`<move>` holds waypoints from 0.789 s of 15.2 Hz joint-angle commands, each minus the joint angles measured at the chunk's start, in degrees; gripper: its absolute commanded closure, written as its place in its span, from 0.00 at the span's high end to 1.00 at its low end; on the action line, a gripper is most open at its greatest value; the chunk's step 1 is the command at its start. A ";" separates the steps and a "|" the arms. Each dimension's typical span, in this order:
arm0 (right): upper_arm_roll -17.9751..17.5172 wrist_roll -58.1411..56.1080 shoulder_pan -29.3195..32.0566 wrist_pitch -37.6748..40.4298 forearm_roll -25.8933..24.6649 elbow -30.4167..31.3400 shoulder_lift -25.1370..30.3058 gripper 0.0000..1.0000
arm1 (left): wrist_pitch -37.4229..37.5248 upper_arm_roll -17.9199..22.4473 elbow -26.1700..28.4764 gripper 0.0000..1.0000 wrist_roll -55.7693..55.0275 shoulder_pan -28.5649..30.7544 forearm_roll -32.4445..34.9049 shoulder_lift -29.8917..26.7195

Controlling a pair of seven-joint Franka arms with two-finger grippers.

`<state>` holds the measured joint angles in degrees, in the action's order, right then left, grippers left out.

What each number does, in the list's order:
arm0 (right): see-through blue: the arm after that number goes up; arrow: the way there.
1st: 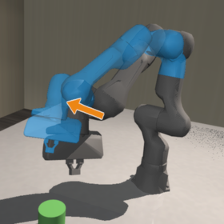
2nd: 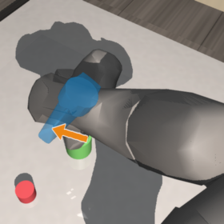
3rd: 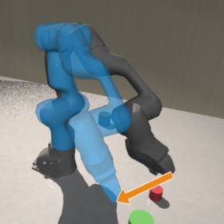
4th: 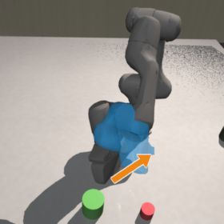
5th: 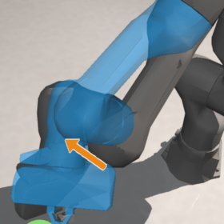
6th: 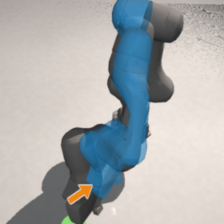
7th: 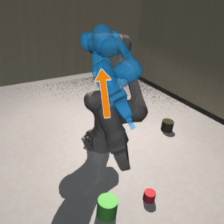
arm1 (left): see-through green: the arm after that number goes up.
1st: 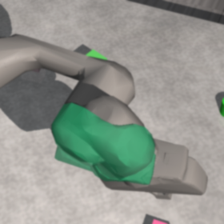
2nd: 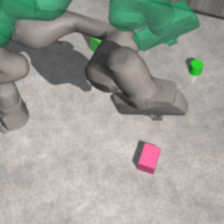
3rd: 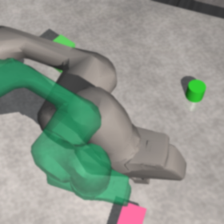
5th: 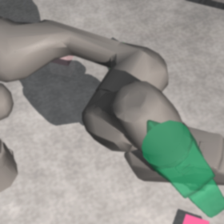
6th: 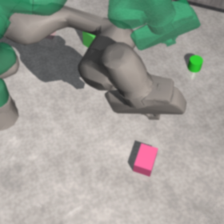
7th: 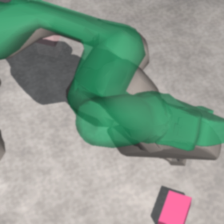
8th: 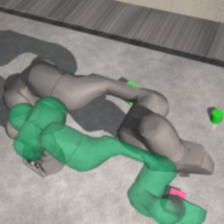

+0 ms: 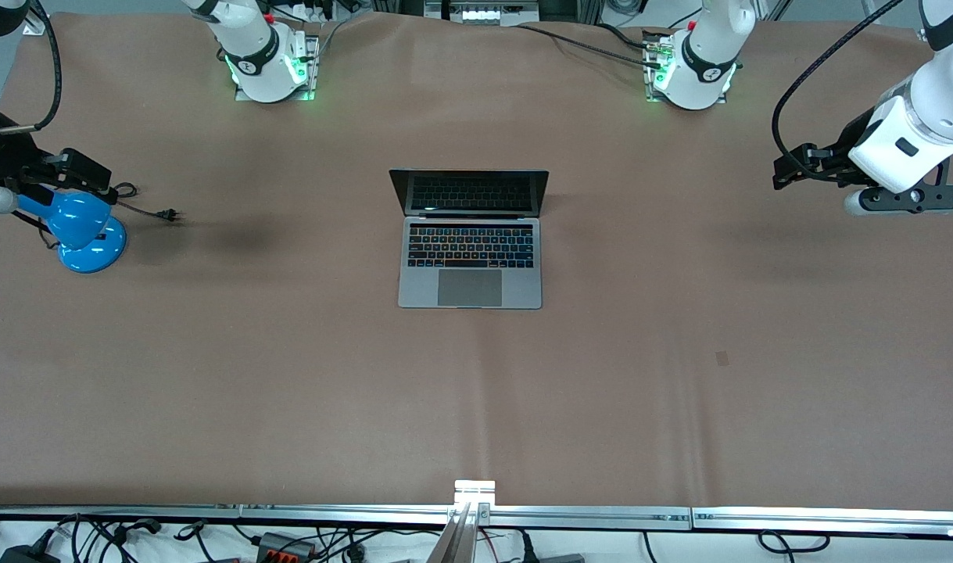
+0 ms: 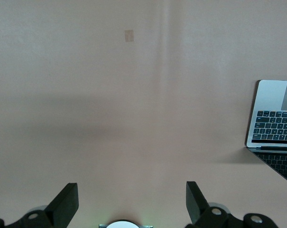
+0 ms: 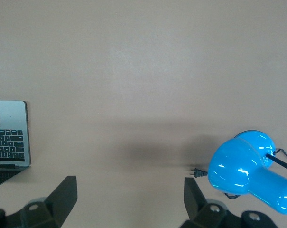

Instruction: Close laptop with both arms from behind

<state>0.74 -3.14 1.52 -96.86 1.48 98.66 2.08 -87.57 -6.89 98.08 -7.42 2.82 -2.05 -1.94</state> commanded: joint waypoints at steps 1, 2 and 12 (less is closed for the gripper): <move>-0.74 0.77 0.68 0.36 -0.95 1.53 2.04 1.00 | 0.99 -0.05 -0.69 1.00 -0.14 0.08 0.99 -0.25; -0.74 0.77 0.59 0.36 -0.95 1.54 1.96 1.00 | 0.99 -0.05 -0.69 1.00 -0.14 0.08 0.99 -0.17; -0.92 0.86 0.42 0.27 -0.86 1.72 1.70 0.00 | 2.14 0.04 -0.87 0.01 2.58 0.43 0.55 -0.08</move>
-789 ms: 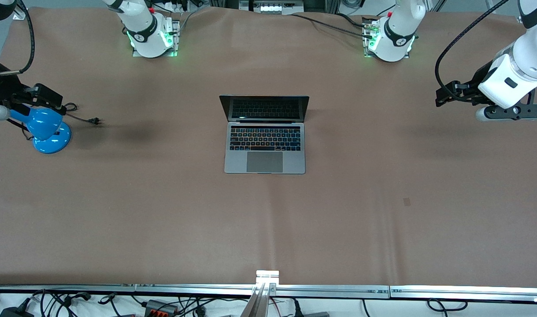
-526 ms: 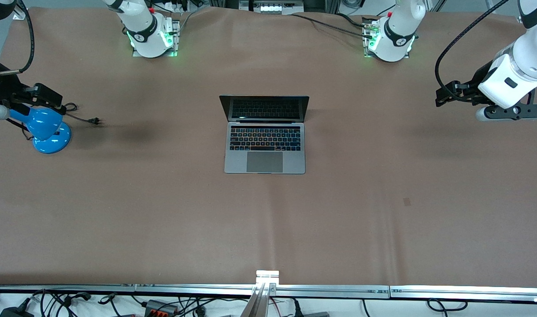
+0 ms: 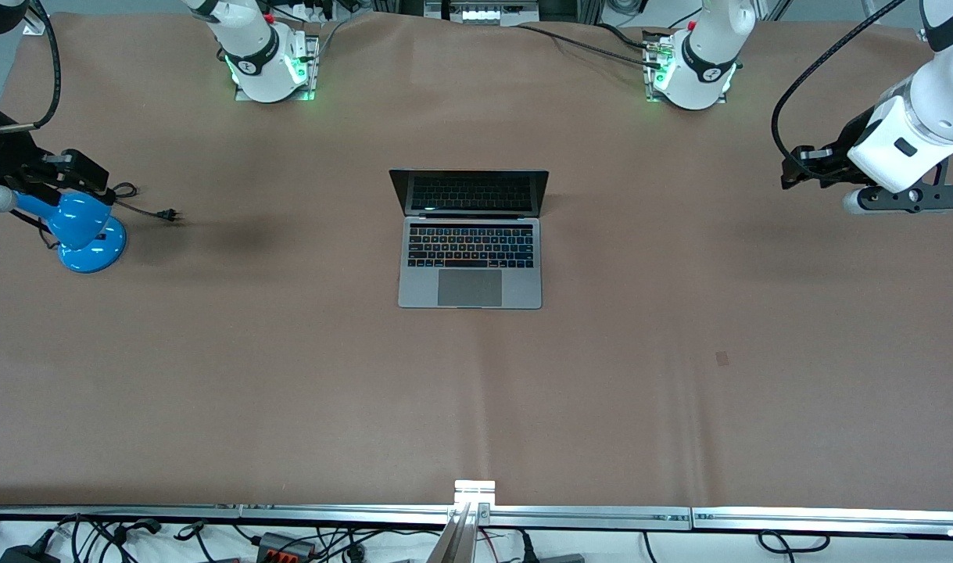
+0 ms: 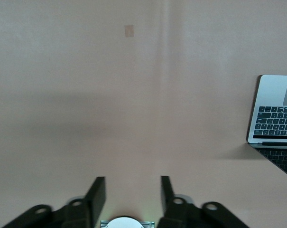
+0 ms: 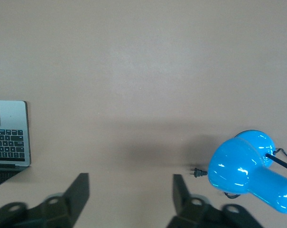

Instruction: Close laptop with both arms from behind

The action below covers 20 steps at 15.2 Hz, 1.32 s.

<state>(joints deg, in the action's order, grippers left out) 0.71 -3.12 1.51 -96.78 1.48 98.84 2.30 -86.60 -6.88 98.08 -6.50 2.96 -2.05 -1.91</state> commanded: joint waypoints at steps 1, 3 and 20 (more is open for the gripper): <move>-0.89 0.84 0.42 0.28 -0.86 1.62 1.48 0.00 | 1.17 0.02 -0.87 0.01 1.66 0.29 0.55 -0.02; -0.89 0.84 0.51 0.28 -0.86 1.54 1.48 0.00 | 1.35 0.02 -0.87 0.01 1.66 0.29 0.55 -0.02; -1.33 3.98 -23.11 4.41 15.30 9.44 -6.43 0.00 | -7.85 -10.06 20.09 0.00 -2.20 -2.96 -16.83 -3.87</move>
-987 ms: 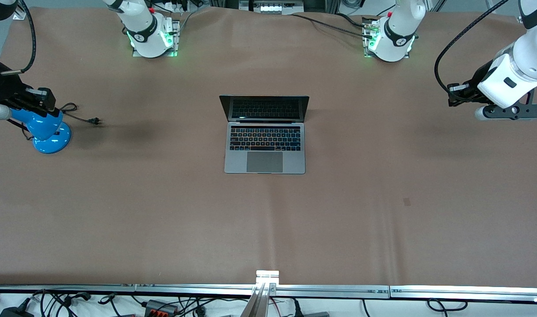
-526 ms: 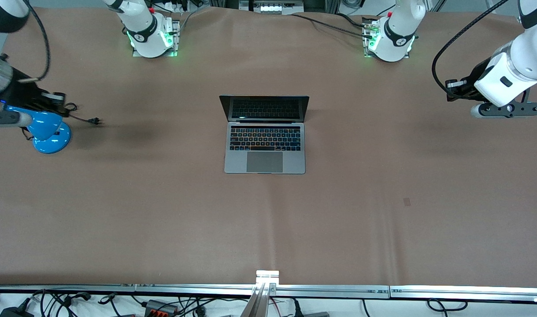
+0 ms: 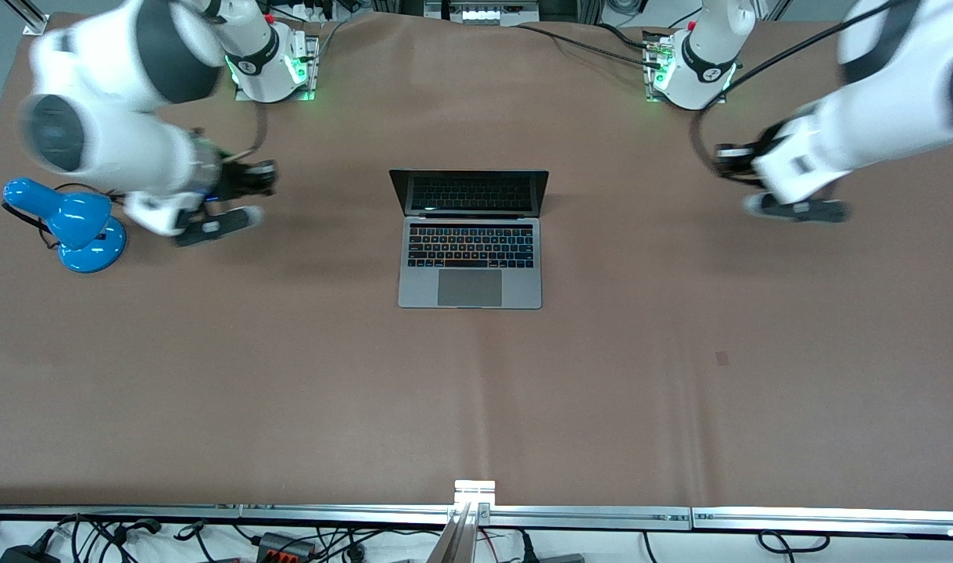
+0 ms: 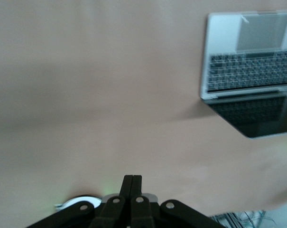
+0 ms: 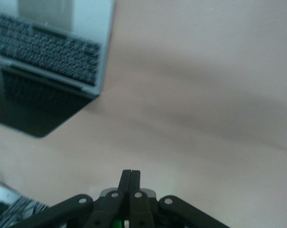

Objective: Close laptop with both arms from behind
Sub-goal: 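Move both grippers toward the laptop screen's back edge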

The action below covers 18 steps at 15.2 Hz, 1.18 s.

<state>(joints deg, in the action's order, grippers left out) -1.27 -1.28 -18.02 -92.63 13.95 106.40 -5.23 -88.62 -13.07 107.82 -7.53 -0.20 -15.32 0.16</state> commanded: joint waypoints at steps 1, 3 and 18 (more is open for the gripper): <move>0.65 3.98 -5.61 0.26 4.49 2.23 0.49 0.00 | -8.56 -6.16 13.70 0.00 -1.17 0.28 -5.05 -7.61; 0.65 4.87 -10.44 -0.96 7.13 3.97 -0.13 0.00 | -11.73 -9.68 17.24 0.00 -1.17 0.20 -7.96 -8.16; 1.00 16.39 -23.47 -24.52 7.76 13.83 -2.77 0.00 | -34.49 -26.22 21.47 0.00 -11.45 -0.24 -15.97 1.14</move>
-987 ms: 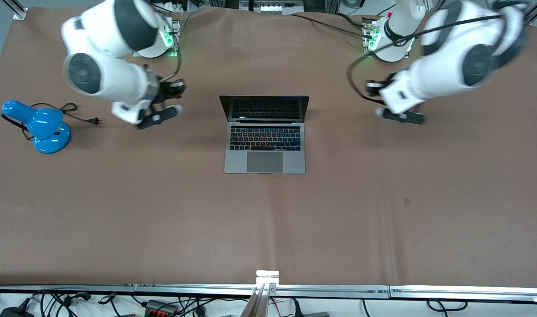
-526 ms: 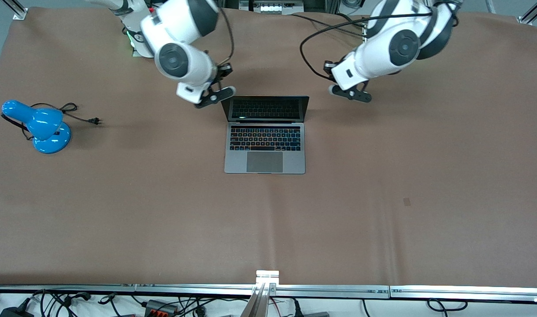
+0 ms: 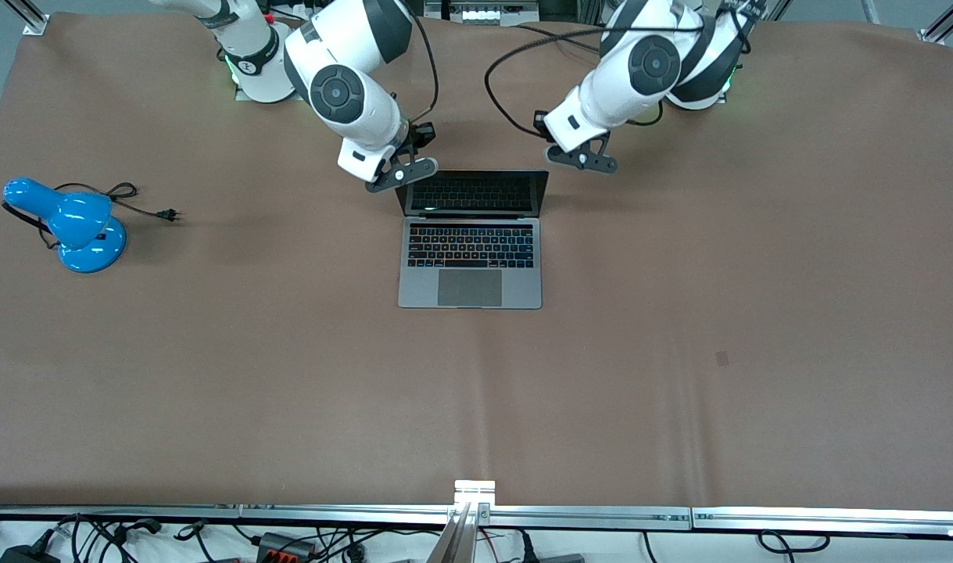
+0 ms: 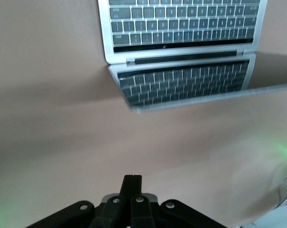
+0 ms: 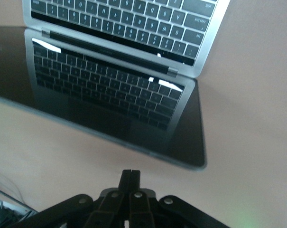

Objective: Close laptop with both arms from behind
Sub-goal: 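Push the laptop screen down with both grippers from behind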

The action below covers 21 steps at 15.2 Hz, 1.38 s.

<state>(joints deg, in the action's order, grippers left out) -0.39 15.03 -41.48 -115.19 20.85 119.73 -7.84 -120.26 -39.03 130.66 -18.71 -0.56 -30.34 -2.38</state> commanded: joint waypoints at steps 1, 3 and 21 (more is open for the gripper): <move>0.30 0.08 -0.01 -2.67 0.51 0.50 -0.16 0.00 | -4.09 -0.25 -1.64 0.00 -0.54 -0.05 -0.95 4.83; 0.47 0.08 0.43 -3.90 0.25 0.41 -0.51 0.00 | -6.81 -0.25 -2.60 0.00 -0.80 -0.58 -0.78 7.29; 0.65 -0.01 8.08 -11.02 -4.14 -14.87 -15.96 0.00 | -9.55 4.14 -21.58 0.00 -8.01 -0.76 15.39 28.12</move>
<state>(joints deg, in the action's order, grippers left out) 0.47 14.99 -34.13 -125.98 18.42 108.93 -19.67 -130.21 -35.57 111.79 -25.47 -0.57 -17.75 23.75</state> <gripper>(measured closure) 0.991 0.991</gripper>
